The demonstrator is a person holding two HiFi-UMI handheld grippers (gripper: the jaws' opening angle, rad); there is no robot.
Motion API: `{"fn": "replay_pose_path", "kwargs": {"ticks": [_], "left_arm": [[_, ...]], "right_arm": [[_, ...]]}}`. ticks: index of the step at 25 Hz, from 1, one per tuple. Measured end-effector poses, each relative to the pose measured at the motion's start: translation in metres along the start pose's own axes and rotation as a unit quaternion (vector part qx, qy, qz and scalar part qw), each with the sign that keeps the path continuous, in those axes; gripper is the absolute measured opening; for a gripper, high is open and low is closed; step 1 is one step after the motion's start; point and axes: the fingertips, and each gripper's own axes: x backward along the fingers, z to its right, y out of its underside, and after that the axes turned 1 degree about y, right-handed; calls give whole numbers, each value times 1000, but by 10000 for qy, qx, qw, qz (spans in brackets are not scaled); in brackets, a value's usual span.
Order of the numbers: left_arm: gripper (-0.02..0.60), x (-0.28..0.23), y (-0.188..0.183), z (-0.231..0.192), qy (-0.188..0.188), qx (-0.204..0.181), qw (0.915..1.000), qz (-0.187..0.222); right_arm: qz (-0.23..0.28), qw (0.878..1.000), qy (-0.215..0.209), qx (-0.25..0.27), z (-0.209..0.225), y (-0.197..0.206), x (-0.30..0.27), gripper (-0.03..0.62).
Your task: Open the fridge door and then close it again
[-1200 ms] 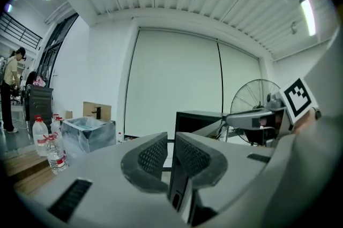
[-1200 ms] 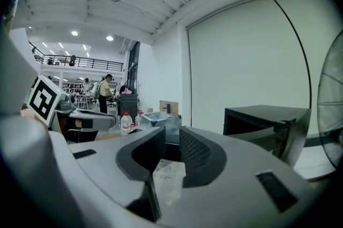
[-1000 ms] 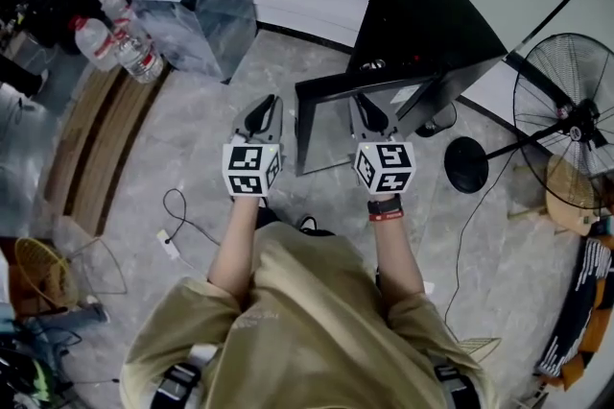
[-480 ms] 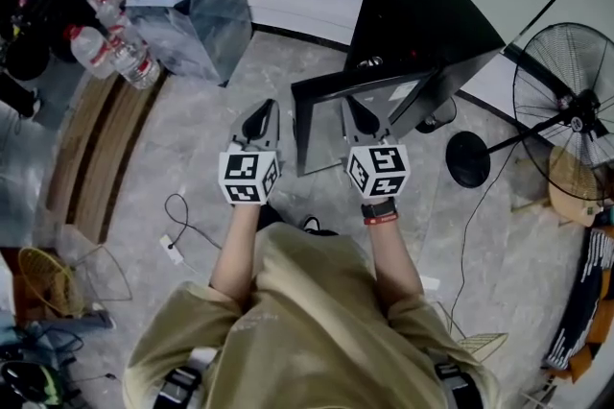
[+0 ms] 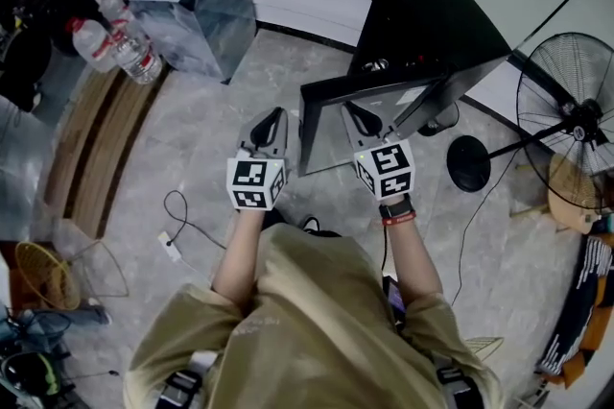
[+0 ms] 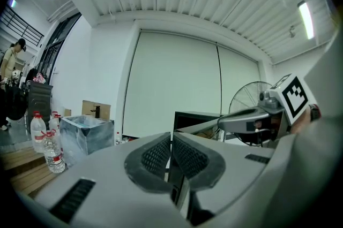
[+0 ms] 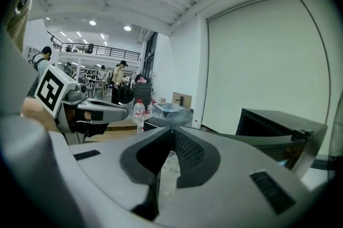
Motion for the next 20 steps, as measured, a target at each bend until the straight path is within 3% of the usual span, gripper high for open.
{"fn": "replay_pose_path", "kwargs": {"ticks": [11,16,20], "left_arm": [[31,-5,19,6,150,-5,9996,-237],[31,0,30,3,159,-1,9992,-363],[31,0,39,1,172,20,9987,-475]], "right_arm": [[-585,9905,-538,1120,15,-7,-6,38],[-801,9747,-856,1905,9,-15,-13,89],[-984,9530,-1220,2592,-3,-19,-21,125]]}}
